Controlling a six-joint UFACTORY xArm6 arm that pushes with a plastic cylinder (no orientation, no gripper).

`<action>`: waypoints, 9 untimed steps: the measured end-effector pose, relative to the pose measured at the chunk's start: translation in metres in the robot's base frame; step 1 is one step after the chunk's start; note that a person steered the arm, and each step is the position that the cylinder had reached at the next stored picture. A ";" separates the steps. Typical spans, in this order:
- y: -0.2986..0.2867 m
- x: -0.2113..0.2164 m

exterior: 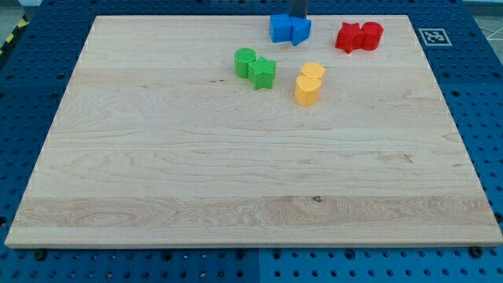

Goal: Nudge the blue cube down

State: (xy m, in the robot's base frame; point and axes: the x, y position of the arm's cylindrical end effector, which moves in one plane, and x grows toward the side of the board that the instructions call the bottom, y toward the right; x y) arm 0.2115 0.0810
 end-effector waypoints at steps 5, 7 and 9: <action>-0.031 -0.018; -0.039 -0.012; -0.039 -0.008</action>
State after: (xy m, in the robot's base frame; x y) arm 0.2038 0.0424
